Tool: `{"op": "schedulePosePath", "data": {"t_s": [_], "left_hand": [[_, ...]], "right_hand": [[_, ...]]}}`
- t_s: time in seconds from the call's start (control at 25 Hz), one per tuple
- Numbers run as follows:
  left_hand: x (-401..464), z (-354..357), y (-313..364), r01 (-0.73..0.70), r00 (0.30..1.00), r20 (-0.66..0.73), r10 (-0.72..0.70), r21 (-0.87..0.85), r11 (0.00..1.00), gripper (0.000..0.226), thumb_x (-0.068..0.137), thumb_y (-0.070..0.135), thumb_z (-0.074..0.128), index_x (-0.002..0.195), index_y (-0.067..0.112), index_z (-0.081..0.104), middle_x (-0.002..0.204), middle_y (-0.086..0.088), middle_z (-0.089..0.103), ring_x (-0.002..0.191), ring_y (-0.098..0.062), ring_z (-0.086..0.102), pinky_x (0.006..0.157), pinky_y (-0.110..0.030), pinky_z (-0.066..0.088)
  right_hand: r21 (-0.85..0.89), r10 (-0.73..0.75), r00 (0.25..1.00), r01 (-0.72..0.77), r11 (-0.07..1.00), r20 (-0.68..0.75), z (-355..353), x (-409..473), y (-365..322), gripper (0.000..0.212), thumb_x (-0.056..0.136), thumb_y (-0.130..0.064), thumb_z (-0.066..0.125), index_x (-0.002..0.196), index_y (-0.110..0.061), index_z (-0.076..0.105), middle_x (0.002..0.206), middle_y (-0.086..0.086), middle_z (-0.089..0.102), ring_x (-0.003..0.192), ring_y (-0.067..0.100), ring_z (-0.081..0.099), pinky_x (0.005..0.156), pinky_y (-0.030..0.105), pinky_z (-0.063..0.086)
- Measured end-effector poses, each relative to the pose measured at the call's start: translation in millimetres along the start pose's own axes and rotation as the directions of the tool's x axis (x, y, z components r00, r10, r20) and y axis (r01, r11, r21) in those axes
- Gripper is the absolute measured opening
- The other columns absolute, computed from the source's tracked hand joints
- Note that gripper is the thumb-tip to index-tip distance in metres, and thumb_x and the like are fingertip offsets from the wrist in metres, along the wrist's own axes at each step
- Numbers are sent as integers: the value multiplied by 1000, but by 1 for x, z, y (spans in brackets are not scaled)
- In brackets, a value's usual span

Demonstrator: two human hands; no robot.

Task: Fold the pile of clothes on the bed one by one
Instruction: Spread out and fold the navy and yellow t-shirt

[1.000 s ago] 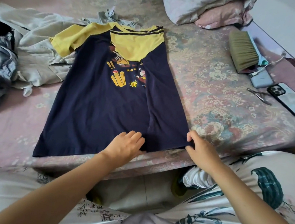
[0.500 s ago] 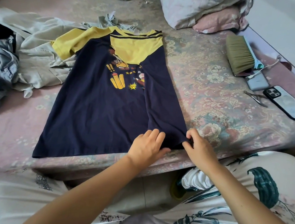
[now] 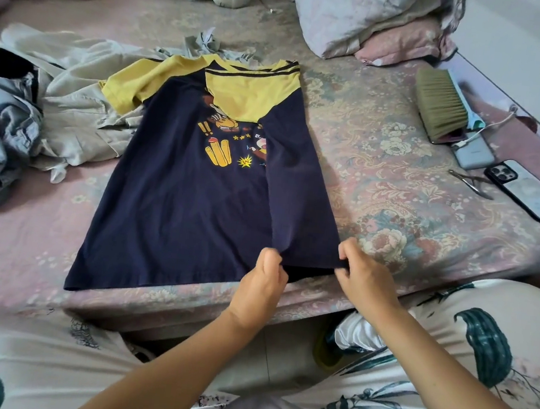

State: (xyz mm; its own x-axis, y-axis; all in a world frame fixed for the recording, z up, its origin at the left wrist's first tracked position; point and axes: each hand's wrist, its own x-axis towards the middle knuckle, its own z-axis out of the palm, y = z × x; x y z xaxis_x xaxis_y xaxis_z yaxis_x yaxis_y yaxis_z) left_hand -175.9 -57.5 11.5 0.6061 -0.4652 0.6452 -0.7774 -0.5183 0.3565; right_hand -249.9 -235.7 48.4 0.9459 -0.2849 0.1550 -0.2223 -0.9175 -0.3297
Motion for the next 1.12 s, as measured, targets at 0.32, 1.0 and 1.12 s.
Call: {"op": "schedulePosePath", "data": {"t_s": [0.32, 1.0, 1.12], "left_hand": [[-12, -11, -8, -314, 923, 245, 295, 41, 948, 42, 67, -8, 67, 83, 13, 34, 94, -9, 41, 55, -24, 48, 38, -27, 28], [2, -18, -51, -294, 850, 520, 77, 349, 890, 68, 32, -6, 76, 81, 15, 34, 57, 1, 45, 48, -16, 48, 33, -22, 31], [-6, -20, -54, -382, 787, 599, 145, 291, 877, 65, 36, 2, 80, 81, 16, 35, 55, 4, 45, 47, -15, 46, 37, -22, 27]], "right_hand": [[-122, -111, 992, 118, 986, 65, 10, -4, 6, 47, 66, 5, 73, 103, -13, 50, 84, 9, 66, 50, 31, 56, 39, 32, 36], [-238, -80, 972, 134, 962, 222, 22, -4, 9, 29, 82, -6, 58, 110, -10, 53, 78, 13, 60, 61, 35, 56, 48, 37, 44], [-248, -59, 958, 132, 960, 282, 17, -1, 13, 29, 90, -12, 50, 118, -13, 48, 92, 10, 60, 74, 33, 58, 57, 36, 41]]}}
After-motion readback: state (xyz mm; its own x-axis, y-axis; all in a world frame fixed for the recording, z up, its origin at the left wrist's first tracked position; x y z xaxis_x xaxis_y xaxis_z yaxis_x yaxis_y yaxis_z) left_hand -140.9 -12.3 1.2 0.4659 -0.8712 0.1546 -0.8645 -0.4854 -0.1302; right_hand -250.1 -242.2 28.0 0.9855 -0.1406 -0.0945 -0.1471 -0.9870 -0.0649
